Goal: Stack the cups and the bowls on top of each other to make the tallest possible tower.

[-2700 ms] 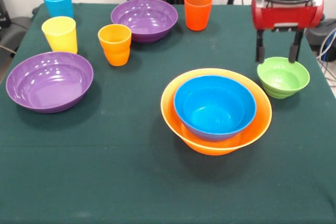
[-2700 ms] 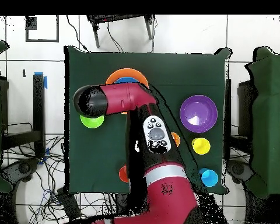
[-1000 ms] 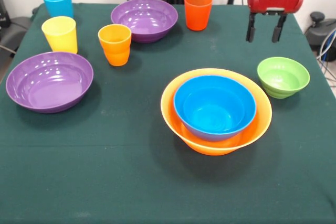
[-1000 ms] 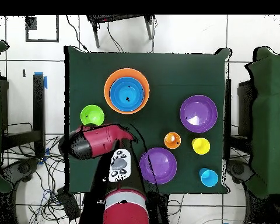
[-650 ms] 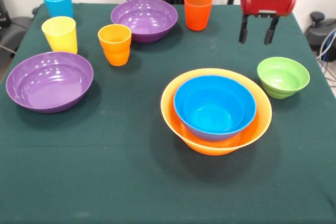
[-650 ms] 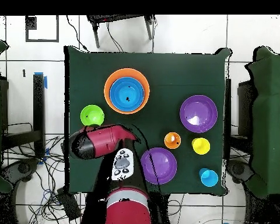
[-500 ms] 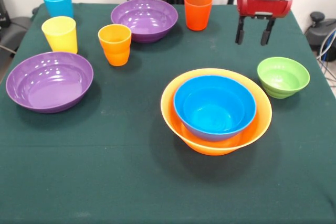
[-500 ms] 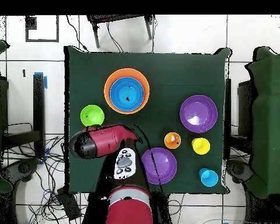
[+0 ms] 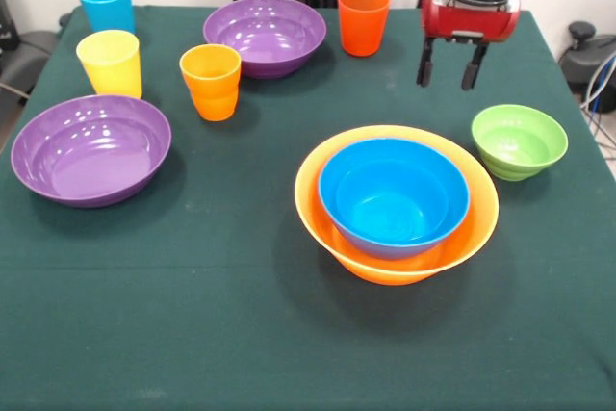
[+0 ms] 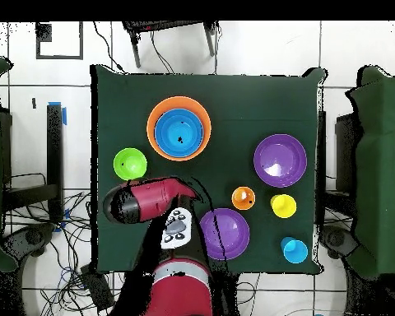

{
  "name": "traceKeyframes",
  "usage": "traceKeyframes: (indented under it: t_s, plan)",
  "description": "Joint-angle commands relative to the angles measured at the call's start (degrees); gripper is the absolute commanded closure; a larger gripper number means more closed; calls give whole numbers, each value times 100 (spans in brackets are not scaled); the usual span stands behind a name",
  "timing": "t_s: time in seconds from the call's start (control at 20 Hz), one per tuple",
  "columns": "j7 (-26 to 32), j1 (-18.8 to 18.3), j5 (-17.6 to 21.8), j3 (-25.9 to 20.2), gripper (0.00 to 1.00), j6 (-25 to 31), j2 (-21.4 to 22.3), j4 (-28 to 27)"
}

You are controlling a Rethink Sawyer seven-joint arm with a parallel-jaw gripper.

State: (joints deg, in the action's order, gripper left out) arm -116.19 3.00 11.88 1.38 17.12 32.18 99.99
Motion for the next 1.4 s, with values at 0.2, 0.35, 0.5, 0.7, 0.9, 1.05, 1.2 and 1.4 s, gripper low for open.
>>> traceKeyframes:
  t_s: [0.2, 0.35, 0.5, 0.7, 0.9, 1.05, 1.2, 1.4]
  plan:
    - [-802, 91, -337, -354, 0, -204, -351, -315]
    - [-745, -62, -496, -685, 0, -257, -299, -193]
    - [-932, 186, -657, -506, 0, -229, -338, -291]
    - [-1021, 236, -869, -547, 0, -414, -399, -275]
    - [-1089, 408, -1065, -444, 0, -455, -415, -325]
    - [-1132, 562, -1199, -296, 0, -388, -443, -402]
    - [-1130, 659, -1287, -178, 0, -427, -515, -496]
    - [-1149, 833, -1461, -2, 0, -395, -620, -662]
